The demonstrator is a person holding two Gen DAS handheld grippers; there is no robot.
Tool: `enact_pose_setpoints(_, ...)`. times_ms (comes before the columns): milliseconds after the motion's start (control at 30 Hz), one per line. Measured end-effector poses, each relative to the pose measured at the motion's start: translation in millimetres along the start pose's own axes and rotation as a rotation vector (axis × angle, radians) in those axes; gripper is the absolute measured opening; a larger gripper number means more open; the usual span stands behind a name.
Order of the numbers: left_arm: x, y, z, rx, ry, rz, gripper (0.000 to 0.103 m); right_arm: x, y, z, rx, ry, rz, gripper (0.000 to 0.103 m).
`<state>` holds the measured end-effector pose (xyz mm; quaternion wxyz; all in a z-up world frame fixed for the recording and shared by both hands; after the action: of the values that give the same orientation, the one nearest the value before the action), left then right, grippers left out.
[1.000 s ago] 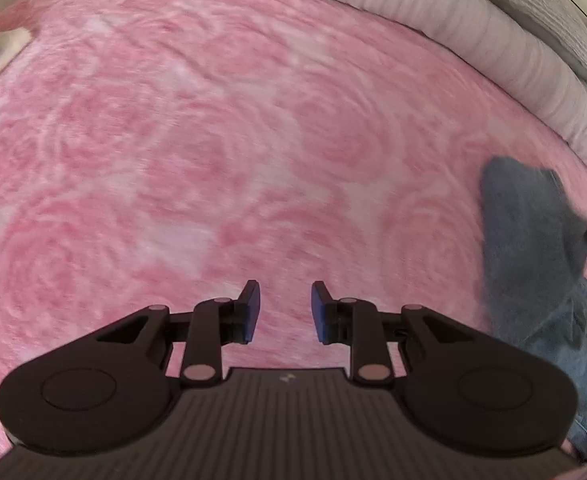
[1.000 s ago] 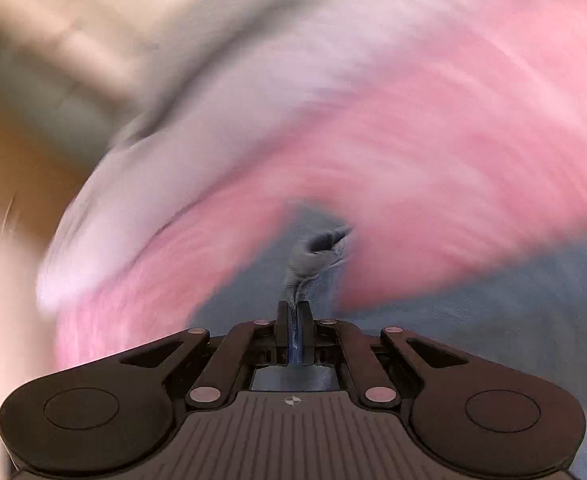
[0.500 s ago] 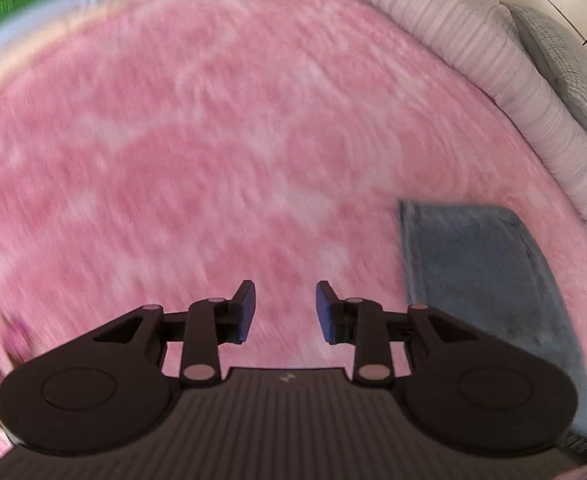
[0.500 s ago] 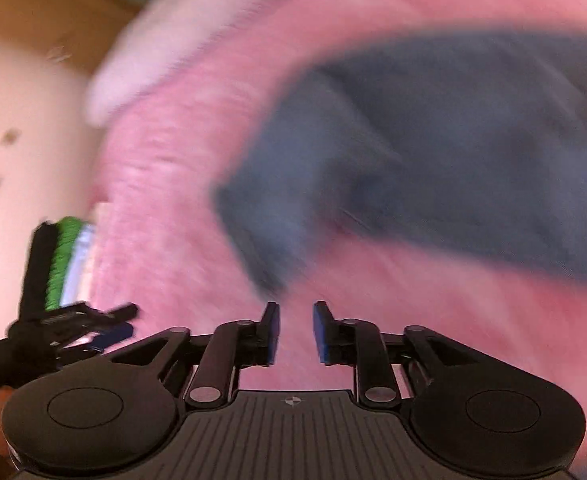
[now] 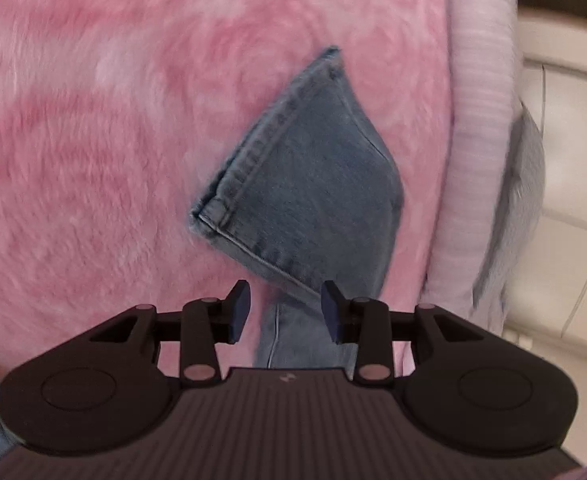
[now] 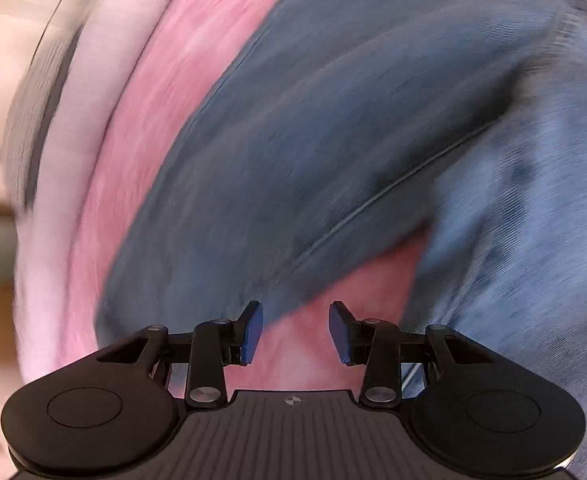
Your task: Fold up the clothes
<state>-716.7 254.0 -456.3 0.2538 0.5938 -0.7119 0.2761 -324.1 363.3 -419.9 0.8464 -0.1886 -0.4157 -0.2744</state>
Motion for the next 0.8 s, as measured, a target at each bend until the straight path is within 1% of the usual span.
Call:
enact_pose_setpoints(67,-9,2,6,0.030,0.021,-0.018,0.032,7,11,-9,-0.060,0.020,-0.029,0.041)
enact_pose_setpoints(100,-14,3,10,0.045,0.031,-0.026,0.032,8,12,-12,-0.062,0.017,-0.028,0.041)
enact_pose_setpoints(133,-15,2,12,0.077,0.023,-0.034,0.031,9,13,-15,-0.063,0.014,-0.028,0.041)
enact_pose_setpoints(167,-14,5,8,0.051,0.026,-0.049,0.030,10,14,-17,-0.064,0.011,-0.027,0.041)
enact_pose_setpoints(200,-13,9,3,0.017,0.031,-0.064,0.015,11,15,-20,-0.058,0.011,-0.021,0.041)
enact_pose_setpoints(233,-12,13,-1,-0.018,0.036,-0.080,0.001,6,9,-18,-0.051,0.009,-0.018,0.041)
enact_pose_setpoints(267,-11,16,-6,-0.052,0.041,-0.095,0.001,5,8,-18,-0.042,0.008,-0.014,0.041)
enact_pose_setpoints(400,19,59,-73,-0.573,0.101,-0.295,0.000,4,-4,-16,0.016,0.014,0.015,0.041)
enact_pose_setpoints(433,24,68,-84,-0.694,0.137,-0.338,0.000,5,-5,-15,0.038,0.014,0.022,0.041)
enact_pose_setpoints(500,19,87,-97,-0.935,0.279,-0.346,0.000,10,-16,-18,0.076,0.005,0.028,0.041)
enact_pose_setpoints(567,2,106,-88,-1.054,0.503,-0.300,0.000,9,-22,-20,0.095,-0.002,0.033,0.041)
enact_pose_setpoints(600,-3,115,-80,-1.069,0.607,-0.265,0.000,6,-24,-21,0.093,-0.008,0.037,0.041)
enact_pose_setpoints(633,-5,121,-75,-1.064,0.667,-0.234,0.000,8,-27,-22,0.091,-0.008,0.040,0.041)
enact_pose_setpoints(700,18,120,-64,-1.031,0.641,-0.252,0.000,17,-30,-22,0.108,0.000,0.039,0.041)
enact_pose_setpoints(733,32,114,-60,-1.007,0.588,-0.256,0.004,21,-31,-22,0.117,0.003,0.039,0.041)
enact_pose_setpoints(800,51,99,-49,-0.957,0.514,-0.211,0.007,33,-32,-25,0.148,-0.003,0.023,0.041)
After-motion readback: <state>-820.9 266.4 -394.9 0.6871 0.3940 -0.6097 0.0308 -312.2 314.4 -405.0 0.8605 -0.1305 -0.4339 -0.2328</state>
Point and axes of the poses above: each gripper's, at about its wrist camera, not at the fingertips, and x roughly against the way its jaws point, z to its left, y to its top, the point moved 2 cm from there along -x, roughly the way its jaws point, and after that the axes turned 11 degrees about -x, right-handed, at the moved point
